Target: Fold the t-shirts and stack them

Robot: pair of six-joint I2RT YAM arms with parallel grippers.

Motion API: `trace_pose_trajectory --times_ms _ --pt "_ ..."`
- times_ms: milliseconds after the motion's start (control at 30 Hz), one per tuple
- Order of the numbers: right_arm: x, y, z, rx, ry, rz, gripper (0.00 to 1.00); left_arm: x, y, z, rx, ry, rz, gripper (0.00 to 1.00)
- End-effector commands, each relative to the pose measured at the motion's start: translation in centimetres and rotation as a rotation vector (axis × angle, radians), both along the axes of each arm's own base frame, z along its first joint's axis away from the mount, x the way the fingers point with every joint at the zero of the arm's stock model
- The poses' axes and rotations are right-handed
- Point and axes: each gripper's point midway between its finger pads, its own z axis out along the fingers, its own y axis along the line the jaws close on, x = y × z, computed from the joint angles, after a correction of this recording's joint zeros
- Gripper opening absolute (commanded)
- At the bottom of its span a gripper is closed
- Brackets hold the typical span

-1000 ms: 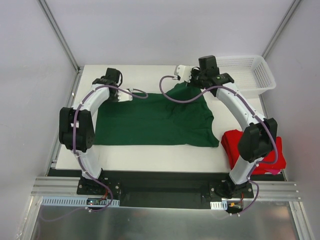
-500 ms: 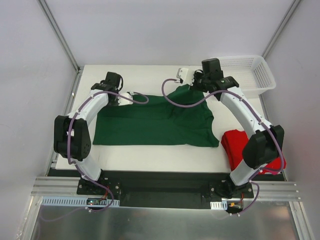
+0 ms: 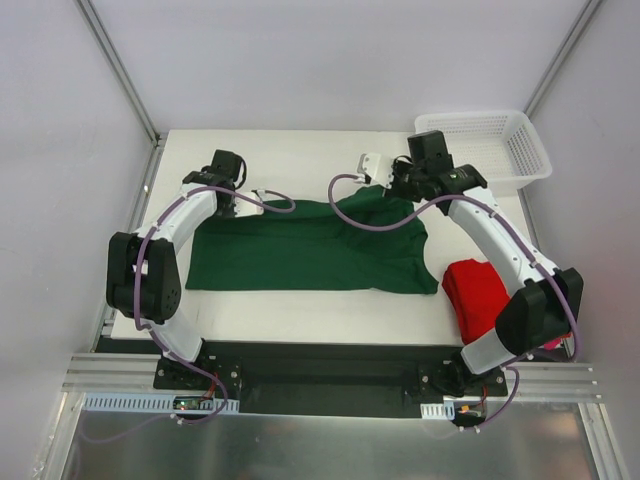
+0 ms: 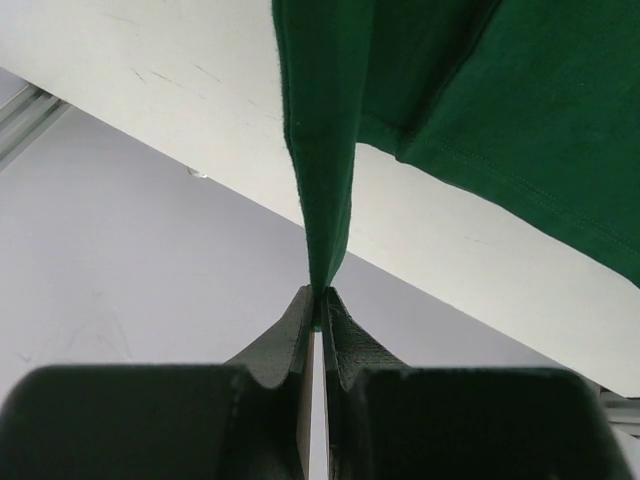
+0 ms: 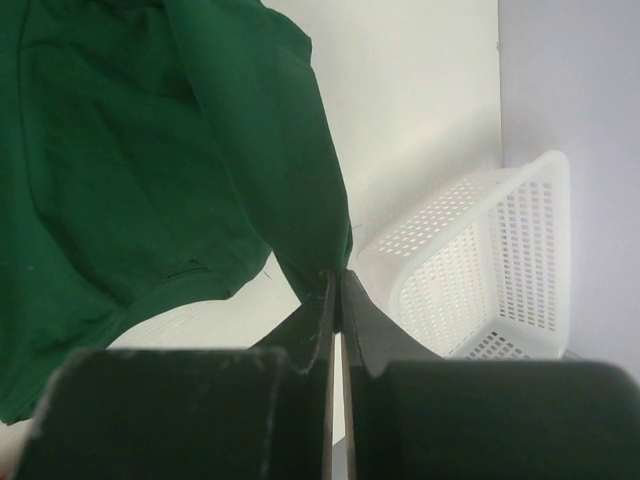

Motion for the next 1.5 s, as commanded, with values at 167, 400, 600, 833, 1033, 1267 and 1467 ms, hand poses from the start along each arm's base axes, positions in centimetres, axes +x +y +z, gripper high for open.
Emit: trace_pose_trajectory --times_ms 167,400,600,833,1033,1267,1467 --pt "-2.6 -0.1 1.3 0.030 0.014 0.023 0.01 -1.5 0.9 1.1 0.042 -0.004 0.015 0.00" --pt "-4.2 -0.2 1.1 0.024 0.049 0.034 0.01 -2.6 1.4 1.1 0.062 0.006 0.020 0.00" --pt "-5.7 -0.4 0.2 0.011 0.093 0.043 0.01 -3.3 1.6 1.0 0.067 0.010 0.032 0.00" --pt "-7.6 -0.7 -0.3 0.001 0.134 0.051 0.01 -3.9 1.9 0.7 0.076 0.022 0.042 0.00" --pt "-9.4 -0.8 -0.9 -0.004 0.176 0.058 0.01 -4.1 2.0 0.3 0.079 0.035 0.042 0.00" --pt "-11.4 -1.5 -1.6 -0.017 0.219 0.060 0.01 -4.0 2.1 0.0 0.082 0.046 0.047 0.00" --pt "-12.3 -1.5 -2.2 -0.016 0.245 0.054 0.01 -3.7 2.1 -0.3 0.088 0.055 0.049 0.00"
